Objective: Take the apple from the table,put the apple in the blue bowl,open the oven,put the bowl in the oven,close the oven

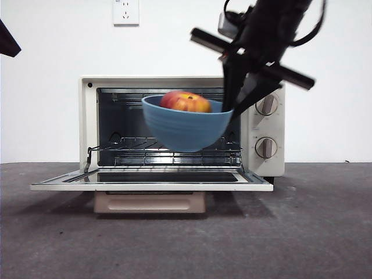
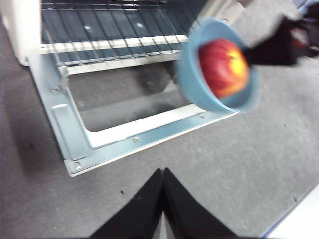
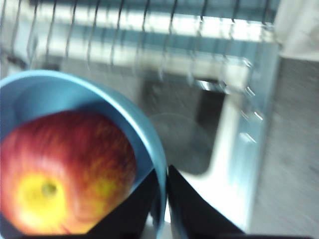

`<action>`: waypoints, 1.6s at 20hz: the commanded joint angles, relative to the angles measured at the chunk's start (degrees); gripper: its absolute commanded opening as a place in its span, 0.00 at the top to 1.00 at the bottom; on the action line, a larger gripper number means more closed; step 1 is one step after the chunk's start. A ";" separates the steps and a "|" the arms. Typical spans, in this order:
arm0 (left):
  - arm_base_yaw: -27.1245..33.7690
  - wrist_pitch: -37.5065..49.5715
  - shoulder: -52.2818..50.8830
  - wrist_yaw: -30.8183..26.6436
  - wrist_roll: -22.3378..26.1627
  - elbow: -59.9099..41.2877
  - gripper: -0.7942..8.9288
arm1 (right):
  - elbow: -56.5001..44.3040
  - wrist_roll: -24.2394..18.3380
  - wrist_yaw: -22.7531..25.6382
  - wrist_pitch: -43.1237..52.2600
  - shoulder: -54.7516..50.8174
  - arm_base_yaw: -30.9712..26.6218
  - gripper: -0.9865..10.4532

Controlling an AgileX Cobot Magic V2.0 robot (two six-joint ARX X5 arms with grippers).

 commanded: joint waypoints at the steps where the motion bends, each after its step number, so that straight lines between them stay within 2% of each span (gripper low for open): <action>1: -0.98 0.46 0.31 0.17 0.09 0.22 0.91 | 2.29 7.93 0.15 4.35 2.64 0.04 0.91; 6: -2.82 0.44 0.31 0.17 0.09 0.22 0.91 | 2.40 16.70 2.54 10.08 4.39 -0.46 0.91; 13: -4.96 0.44 0.31 0.17 0.17 0.22 0.91 | 2.40 24.87 4.52 11.37 5.55 -3.06 0.91; 23: -5.20 0.44 0.31 0.17 0.28 0.22 0.91 | 2.40 27.23 5.92 13.99 7.87 -4.57 0.91; 27: -5.20 0.42 0.35 0.17 0.28 0.22 0.91 | 2.40 25.40 6.16 16.48 8.15 -4.55 0.91; 32: -5.20 0.44 0.35 0.17 0.28 0.22 0.91 | 2.40 24.65 5.66 19.02 8.15 -4.33 0.83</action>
